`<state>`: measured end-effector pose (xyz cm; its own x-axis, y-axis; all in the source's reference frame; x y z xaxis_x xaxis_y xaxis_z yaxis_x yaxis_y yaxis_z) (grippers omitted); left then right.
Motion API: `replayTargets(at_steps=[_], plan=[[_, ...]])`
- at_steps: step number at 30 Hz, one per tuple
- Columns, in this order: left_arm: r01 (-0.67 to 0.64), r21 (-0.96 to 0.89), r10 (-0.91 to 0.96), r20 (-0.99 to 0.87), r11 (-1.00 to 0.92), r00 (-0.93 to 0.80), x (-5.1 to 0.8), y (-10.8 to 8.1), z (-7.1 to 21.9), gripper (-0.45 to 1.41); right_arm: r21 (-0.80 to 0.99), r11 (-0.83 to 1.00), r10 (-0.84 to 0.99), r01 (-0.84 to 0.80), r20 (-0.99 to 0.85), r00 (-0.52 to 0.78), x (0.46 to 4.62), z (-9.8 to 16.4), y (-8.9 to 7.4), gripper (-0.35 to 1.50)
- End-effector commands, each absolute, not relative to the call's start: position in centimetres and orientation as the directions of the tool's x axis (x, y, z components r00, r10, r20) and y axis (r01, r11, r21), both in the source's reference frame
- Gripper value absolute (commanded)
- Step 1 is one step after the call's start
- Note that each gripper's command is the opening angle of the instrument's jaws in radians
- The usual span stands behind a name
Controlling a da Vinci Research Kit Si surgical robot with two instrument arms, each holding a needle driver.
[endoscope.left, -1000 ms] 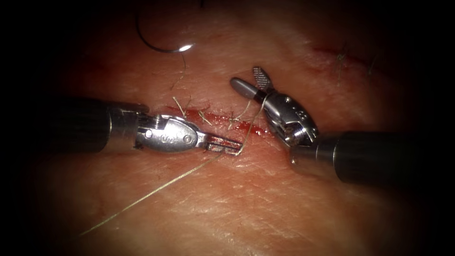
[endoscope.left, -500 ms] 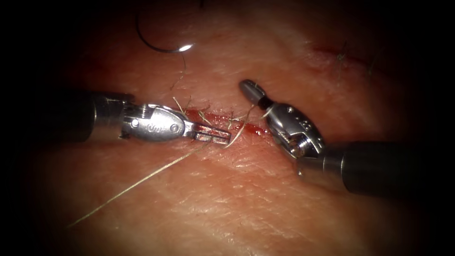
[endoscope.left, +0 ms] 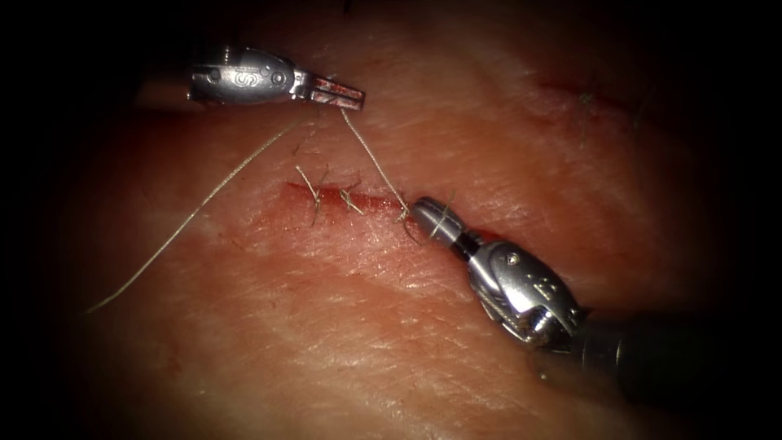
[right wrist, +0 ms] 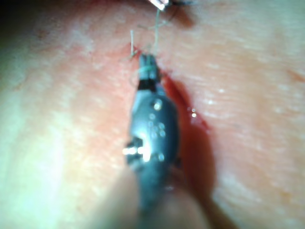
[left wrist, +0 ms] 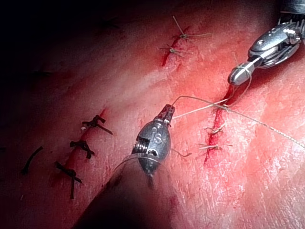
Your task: Wound Closure
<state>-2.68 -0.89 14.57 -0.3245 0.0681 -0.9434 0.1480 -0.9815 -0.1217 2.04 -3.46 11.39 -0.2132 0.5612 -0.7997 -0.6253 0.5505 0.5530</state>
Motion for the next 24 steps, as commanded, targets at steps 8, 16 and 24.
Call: replayTargets(at_steps=[8, 16, 24], plan=[[0.117, -0.148, 0.100, -0.934, -0.982, -0.343, -2.82, -0.2, 14.7, -0.45, 0.548, 0.587, 0.568, -0.596, -0.803, -0.180, 2.34, 11.6, -3.7, -0.35], [0.080, -0.138, 0.100, -0.928, -0.987, -0.358, -2.90, 0.4, 14.8, -0.45, 0.541, 0.609, 0.571, -0.580, -0.807, -0.154, 2.43, 11.7, -3.9, -0.35], [0.058, -0.137, 0.106, -0.924, -0.989, -0.368, -2.97, 0.7, 14.9, -0.45, 0.538, 0.626, 0.575, -0.565, -0.807, -0.132, 2.42, 11.8, -4.0, -0.35]])
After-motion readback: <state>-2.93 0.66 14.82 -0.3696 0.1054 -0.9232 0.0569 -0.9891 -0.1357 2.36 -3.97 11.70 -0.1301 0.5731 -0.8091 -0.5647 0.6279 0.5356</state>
